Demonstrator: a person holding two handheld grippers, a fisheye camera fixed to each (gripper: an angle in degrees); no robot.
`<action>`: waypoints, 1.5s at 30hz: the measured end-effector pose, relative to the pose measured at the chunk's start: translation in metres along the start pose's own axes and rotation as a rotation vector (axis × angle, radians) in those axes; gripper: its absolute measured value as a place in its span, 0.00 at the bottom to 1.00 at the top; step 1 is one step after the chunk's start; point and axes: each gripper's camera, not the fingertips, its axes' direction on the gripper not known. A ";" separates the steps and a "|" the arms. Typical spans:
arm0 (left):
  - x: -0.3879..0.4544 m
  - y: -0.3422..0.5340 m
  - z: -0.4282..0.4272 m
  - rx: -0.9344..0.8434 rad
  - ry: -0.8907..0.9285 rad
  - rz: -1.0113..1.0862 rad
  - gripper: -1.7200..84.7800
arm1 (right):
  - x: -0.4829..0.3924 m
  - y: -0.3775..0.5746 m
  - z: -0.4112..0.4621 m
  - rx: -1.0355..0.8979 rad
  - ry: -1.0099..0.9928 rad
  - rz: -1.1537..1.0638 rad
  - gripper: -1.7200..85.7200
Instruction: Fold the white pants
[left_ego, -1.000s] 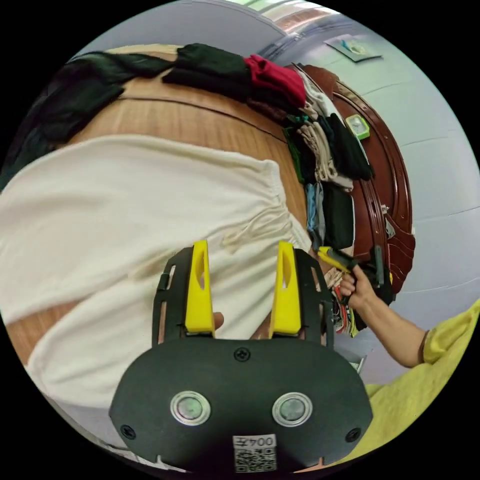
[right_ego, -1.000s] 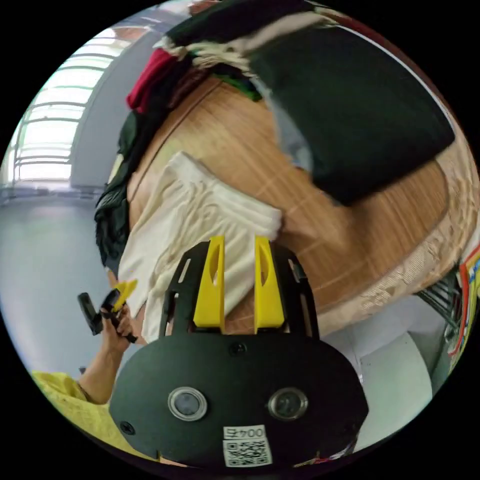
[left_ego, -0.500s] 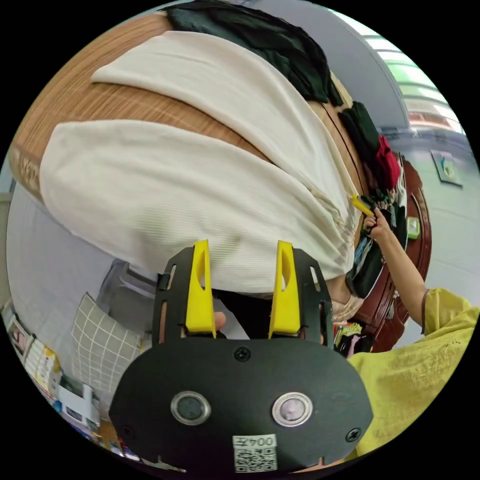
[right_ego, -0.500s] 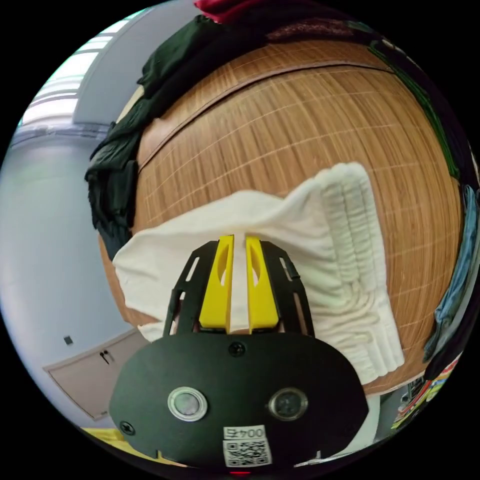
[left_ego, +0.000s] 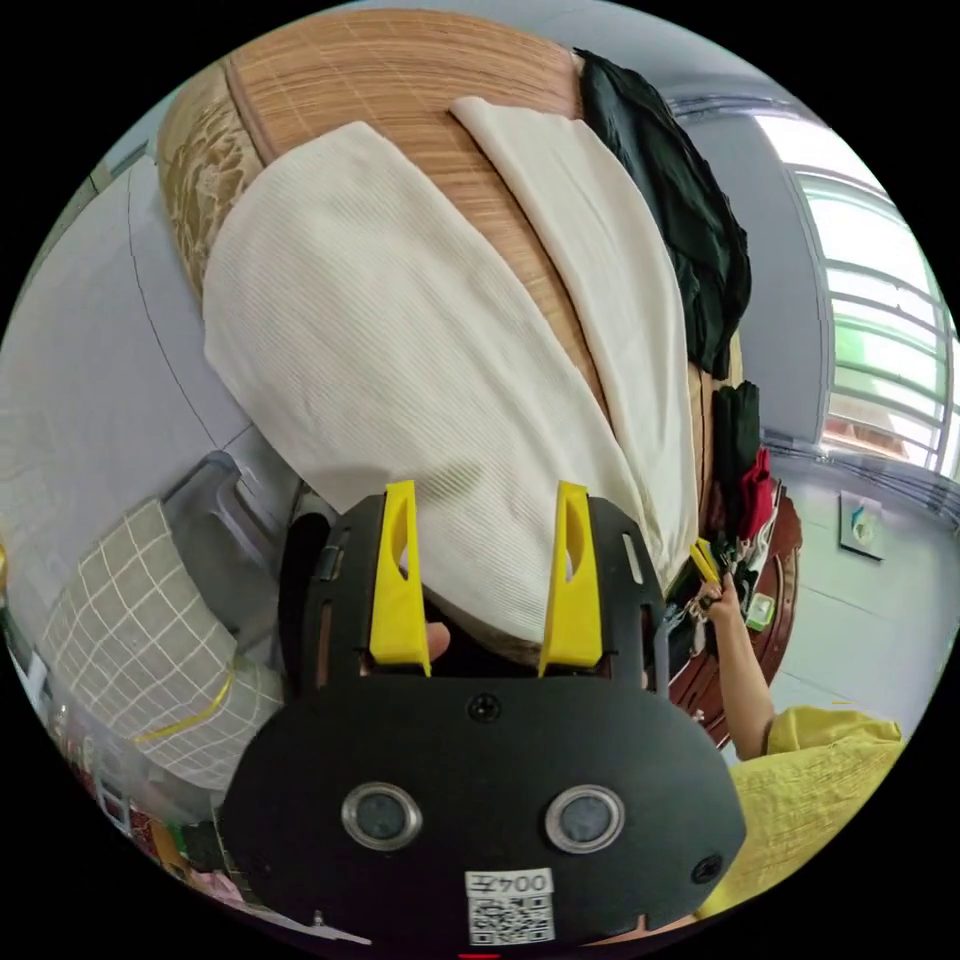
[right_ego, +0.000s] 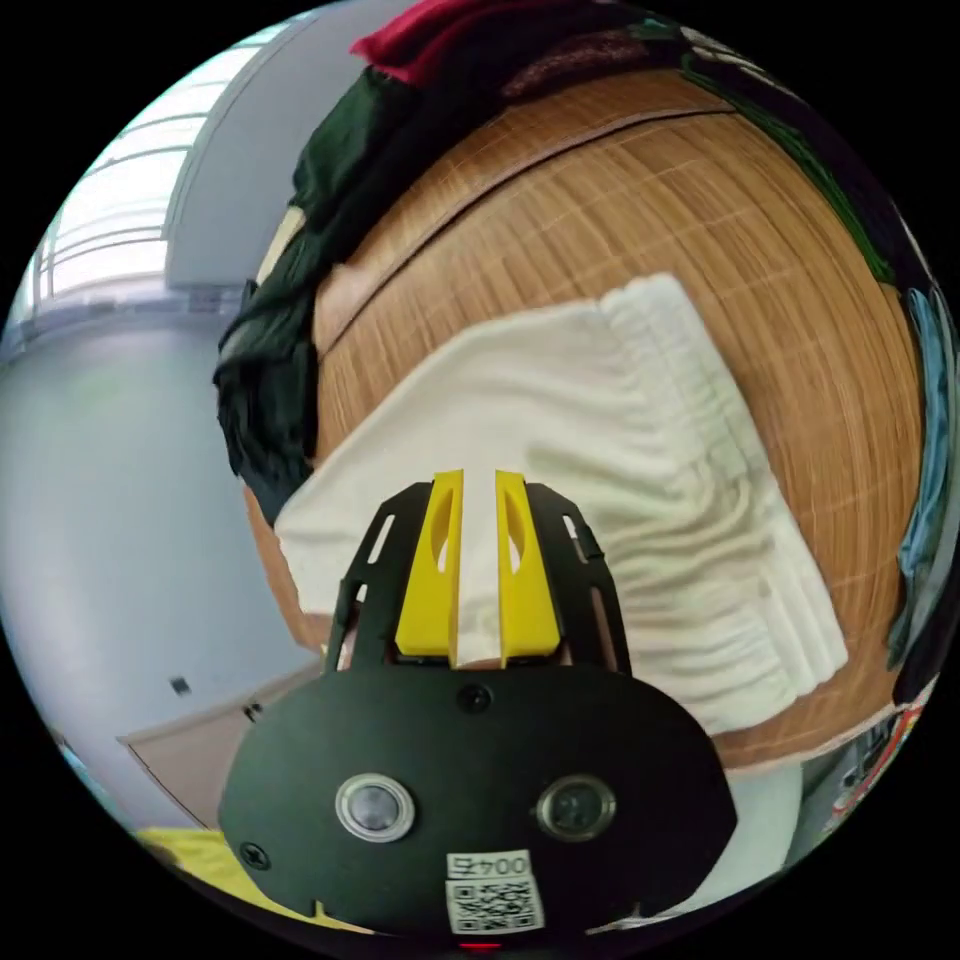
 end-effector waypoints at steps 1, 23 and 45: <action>0.000 -0.006 -0.002 0.003 -0.032 0.020 0.23 | -0.003 0.027 0.009 -0.040 0.043 -0.056 0.09; 0.004 -0.158 0.005 0.031 -0.608 0.314 0.23 | -0.004 0.203 0.184 -0.105 0.451 -0.001 0.01; 0.081 -0.155 -0.004 0.007 -0.720 0.544 0.04 | -0.195 0.139 0.364 -0.040 0.640 -0.594 0.01</action>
